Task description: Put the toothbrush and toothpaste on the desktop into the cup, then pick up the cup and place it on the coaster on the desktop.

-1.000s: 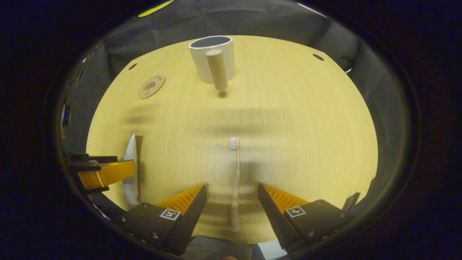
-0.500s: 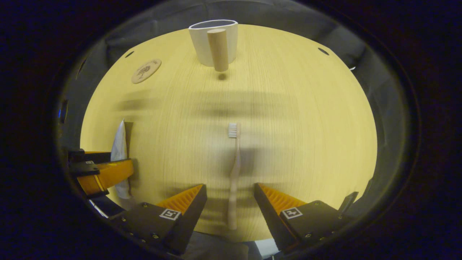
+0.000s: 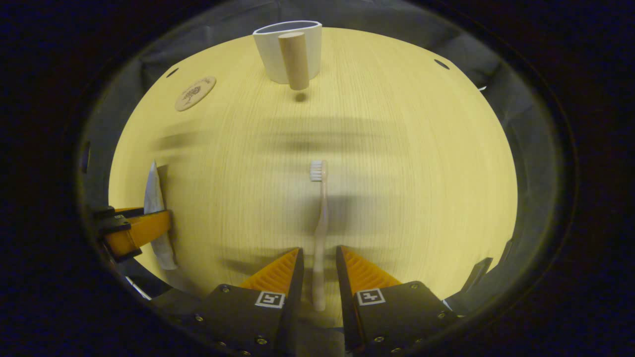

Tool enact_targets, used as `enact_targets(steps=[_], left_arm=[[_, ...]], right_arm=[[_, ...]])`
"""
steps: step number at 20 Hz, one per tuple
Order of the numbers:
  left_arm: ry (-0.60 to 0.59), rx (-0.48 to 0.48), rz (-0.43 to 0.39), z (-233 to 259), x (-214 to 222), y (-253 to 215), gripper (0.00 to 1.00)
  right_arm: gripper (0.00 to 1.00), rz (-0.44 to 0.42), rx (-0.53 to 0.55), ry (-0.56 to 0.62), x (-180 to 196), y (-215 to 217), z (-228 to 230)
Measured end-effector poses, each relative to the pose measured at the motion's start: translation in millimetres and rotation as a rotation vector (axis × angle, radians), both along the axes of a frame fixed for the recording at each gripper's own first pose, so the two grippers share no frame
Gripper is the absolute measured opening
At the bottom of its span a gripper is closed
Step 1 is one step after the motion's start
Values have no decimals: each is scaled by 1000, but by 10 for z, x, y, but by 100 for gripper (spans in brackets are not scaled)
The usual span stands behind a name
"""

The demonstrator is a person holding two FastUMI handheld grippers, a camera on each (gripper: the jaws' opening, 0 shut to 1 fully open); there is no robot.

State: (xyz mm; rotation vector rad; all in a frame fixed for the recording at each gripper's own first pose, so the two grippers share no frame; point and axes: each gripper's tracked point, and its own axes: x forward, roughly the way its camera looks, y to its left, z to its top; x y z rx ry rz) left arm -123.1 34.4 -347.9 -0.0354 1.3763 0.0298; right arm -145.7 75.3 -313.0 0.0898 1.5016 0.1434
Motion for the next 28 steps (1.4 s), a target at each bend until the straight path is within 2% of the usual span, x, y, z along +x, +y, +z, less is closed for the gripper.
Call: enact_targets(steps=[1,3,5,7,8,10,11,12,21,28], left_arm=[[-2,2,-7,18,8,-12,49],[0,5,-12,22,0,3,47],[-3,-1,-13,11,-4,4,44],[-7,-4,2,11,-9,21,42],[-1,-11,-5,17,-24,15,37],[-12,-14,7,53,-19,25,36],[-8,-16,-1,24,-48,54,28],[-19,-15,-5,44,-23,35,28],[-75,2,-11,152,68,53,28],[-185,-4,-8,368,265,0,28]], right_arm=[[38,11,1,2,-12,5,-11],[38,18,-10,-1,-9,-32,-2],[8,4,24,27,-71,26,6],[10,0,39,18,-62,-5,5],[8,0,52,22,-79,1,12],[8,-5,63,10,-47,-15,25],[8,-26,67,-4,-23,0,43],[4,-22,71,-5,-16,-7,52],[4,-39,123,-74,50,26,251],[4,-51,178,-230,302,79,543]])
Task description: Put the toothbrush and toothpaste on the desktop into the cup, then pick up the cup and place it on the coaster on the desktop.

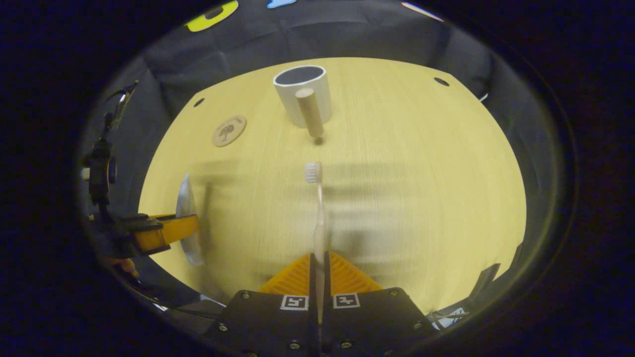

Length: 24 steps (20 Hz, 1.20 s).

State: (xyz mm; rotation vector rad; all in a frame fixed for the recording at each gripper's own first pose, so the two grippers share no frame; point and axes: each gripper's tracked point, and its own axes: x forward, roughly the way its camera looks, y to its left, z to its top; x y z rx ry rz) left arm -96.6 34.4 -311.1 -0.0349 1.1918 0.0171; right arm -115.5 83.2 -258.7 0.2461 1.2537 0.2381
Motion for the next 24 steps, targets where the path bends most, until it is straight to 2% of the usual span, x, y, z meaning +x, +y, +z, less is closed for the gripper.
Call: enact_targets(steps=[9,10,19,24], left_arm=[[-190,-31,5,445,476,-200,29],[-207,-30,1,503,528,-222,27],[-361,-28,-2,948,940,-357,28],[-429,-38,26,1157,1099,-387,28]], right_arm=[[3,-65,134,-305,560,49,674],[3,-60,143,-332,634,45,732],[3,-34,201,-588,1377,86,1222],[3,-32,217,-708,1777,49,1375]])
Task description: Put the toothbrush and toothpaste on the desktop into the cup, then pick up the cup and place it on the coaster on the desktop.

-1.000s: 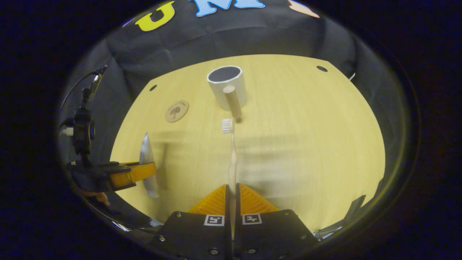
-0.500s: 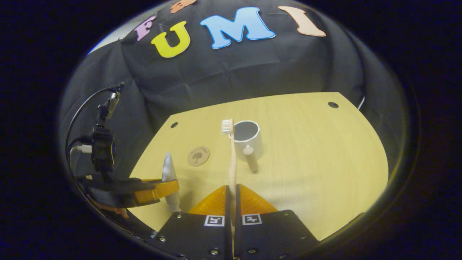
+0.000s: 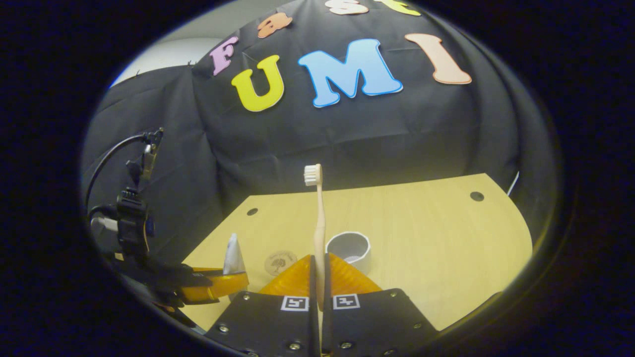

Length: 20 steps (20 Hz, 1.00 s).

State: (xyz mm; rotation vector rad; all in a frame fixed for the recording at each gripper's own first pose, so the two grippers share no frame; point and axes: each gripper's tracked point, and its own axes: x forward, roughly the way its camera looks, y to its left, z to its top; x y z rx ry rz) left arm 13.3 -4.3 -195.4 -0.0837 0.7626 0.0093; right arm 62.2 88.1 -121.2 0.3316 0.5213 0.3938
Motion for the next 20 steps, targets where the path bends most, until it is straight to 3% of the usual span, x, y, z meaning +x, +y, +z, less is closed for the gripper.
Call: enact_targets(steps=[10,14,20], left_arm=[[-143,-10,66,344,272,8,28],[-149,5,85,377,313,18,27],[-137,3,120,347,317,107,28]], right_arm=[[3,-49,31,-145,848,-74,2],[3,-53,-13,-122,1083,-39,-221],[4,-4,-62,-76,1142,112,-536]])
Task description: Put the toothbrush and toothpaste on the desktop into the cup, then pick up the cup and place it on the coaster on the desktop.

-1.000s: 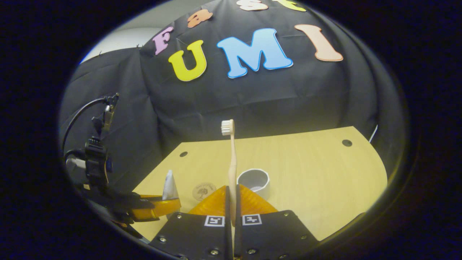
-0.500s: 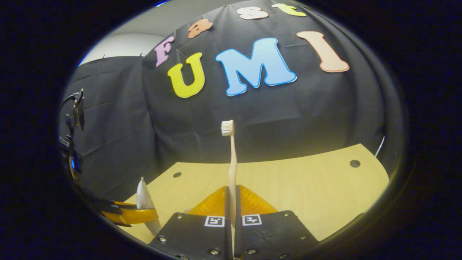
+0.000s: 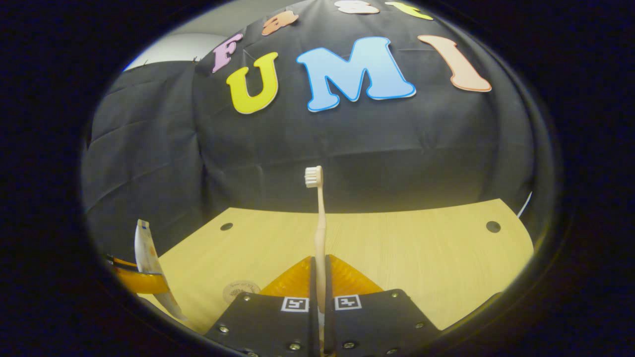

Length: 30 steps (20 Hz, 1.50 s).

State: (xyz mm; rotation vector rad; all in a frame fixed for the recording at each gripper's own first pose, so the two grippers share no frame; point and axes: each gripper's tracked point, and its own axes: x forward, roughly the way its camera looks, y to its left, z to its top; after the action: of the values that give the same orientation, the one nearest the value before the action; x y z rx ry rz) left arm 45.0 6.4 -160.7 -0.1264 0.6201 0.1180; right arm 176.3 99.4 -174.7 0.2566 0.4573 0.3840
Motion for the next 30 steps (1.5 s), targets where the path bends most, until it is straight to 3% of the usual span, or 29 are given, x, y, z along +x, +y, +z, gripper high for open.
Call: enact_targets(steps=[4,7,10,11,14,21,30], left_arm=[[3,1,1,-22,-4,-4,28],[6,1,-1,-30,11,-24,28],[4,-2,-3,-16,-1,-30,28],[1,-3,-4,-13,12,-37,29],[-8,-11,-9,3,11,-67,28],[-52,-47,-31,56,161,-282,26],[-250,-131,-90,385,624,-691,28]], right_arm=[[2,37,-45,24,-95,33,-101],[12,43,-54,24,-134,22,-93],[32,46,-56,44,-197,0,-97],[32,42,-55,47,-216,-28,-91],[93,40,-57,52,-292,-84,-54],[93,-11,-59,12,-452,-441,247],[93,-101,-56,3,-745,-1100,433]])
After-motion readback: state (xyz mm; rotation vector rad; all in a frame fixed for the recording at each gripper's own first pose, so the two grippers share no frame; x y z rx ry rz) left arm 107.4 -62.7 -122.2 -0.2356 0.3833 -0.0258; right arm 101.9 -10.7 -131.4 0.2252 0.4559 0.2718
